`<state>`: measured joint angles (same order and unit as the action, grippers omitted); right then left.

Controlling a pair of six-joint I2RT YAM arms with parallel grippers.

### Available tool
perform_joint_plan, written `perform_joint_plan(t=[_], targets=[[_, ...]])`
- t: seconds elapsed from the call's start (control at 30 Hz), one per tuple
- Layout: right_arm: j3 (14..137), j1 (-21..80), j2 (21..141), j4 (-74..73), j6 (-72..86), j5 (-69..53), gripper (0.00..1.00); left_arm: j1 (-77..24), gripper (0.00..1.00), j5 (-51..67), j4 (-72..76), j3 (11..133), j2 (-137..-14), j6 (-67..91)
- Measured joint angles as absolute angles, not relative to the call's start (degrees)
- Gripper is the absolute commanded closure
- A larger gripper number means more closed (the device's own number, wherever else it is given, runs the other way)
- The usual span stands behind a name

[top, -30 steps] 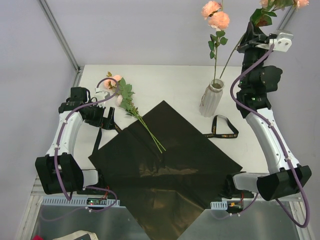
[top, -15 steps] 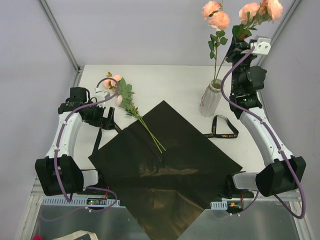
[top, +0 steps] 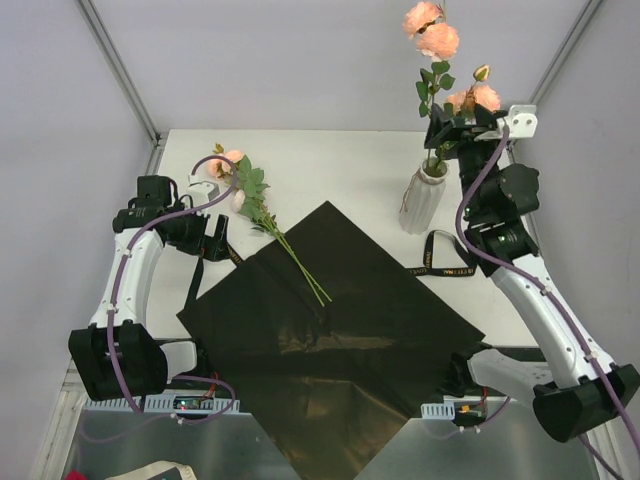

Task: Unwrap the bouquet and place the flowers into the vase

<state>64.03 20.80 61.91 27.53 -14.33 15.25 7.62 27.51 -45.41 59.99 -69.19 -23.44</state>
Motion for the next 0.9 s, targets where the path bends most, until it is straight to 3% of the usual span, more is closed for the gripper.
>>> perform_joint_plan(t=[0.33,0.63,0.9], targets=[[71.59,44.8,64.62,18.37,-23.77,15.75,0.2,8.88,0.01,27.55,-45.78,62.06,-69.19,-21.58],[85.95,48.38,94.8,-1.76,-20.91,4.32,0.4,12.88,0.01,27.49,-45.74,64.14,-69.19,-20.32],[98.0,48.38,118.32,-15.62,-20.36,-5.82,0.44,14.39,0.01,27.38,-45.71,63.7,-68.97,-20.51]])
